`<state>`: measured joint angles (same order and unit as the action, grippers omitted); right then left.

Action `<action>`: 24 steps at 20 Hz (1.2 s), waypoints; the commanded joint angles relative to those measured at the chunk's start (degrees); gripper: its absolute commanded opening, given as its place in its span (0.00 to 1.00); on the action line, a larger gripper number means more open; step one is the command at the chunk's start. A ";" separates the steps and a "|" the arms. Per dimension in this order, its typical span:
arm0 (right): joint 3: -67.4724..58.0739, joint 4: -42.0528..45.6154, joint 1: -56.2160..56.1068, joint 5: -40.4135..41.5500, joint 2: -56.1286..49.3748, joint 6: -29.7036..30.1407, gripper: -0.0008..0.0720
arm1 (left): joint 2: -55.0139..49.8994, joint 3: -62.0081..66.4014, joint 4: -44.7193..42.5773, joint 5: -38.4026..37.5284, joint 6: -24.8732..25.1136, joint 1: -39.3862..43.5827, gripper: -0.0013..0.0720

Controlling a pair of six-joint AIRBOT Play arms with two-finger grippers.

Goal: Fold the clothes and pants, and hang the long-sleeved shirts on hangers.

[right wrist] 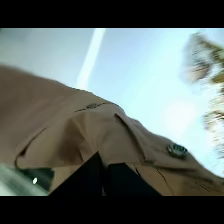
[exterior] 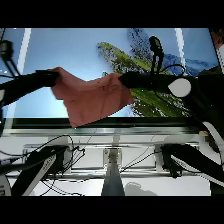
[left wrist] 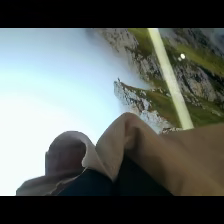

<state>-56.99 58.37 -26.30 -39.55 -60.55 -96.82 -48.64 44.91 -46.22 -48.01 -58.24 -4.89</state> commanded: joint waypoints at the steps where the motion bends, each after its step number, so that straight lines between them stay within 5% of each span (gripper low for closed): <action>1: 0.46 4.87 8.09 2.67 -7.50 -1.25 0.04 | -11.87 -1.57 0.42 7.23 0.72 7.78 0.03; 8: 1.33 7.23 16.37 -20.92 -13.75 16.85 0.04 | -19.45 -1.62 -1.81 -2.49 -0.70 15.54 0.03; 12: 5.51 11.98 17.05 -22.23 -14.69 21.05 0.04 | -19.82 -1.62 -11.23 -1.95 -3.50 15.50 0.03; 13: 5.55 12.02 17.03 -22.27 -14.69 21.11 0.15 | -20.11 -1.62 -11.23 -1.95 -3.43 15.54 0.10; 14: 5.55 12.02 17.03 -21.94 -14.67 21.11 0.57 | -20.39 -1.62 -11.28 -1.97 -3.41 15.82 0.38; 15: 5.55 12.04 17.03 -21.18 -14.67 21.07 0.96 | -20.65 -1.62 -11.23 -1.97 -3.04 15.93 0.78; 16: 5.42 12.33 17.03 -20.81 -14.58 20.96 0.98 | -20.98 -1.62 -11.26 -1.97 -3.06 15.93 0.89; 24: -0.87 15.23 25.44 -17.35 -14.56 11.43 0.97 | -21.22 -1.62 -11.26 -1.97 -3.06 15.91 0.89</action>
<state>-55.22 73.93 -5.28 -57.36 -75.07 -81.82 -69.80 43.31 -57.30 -49.98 -61.32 11.03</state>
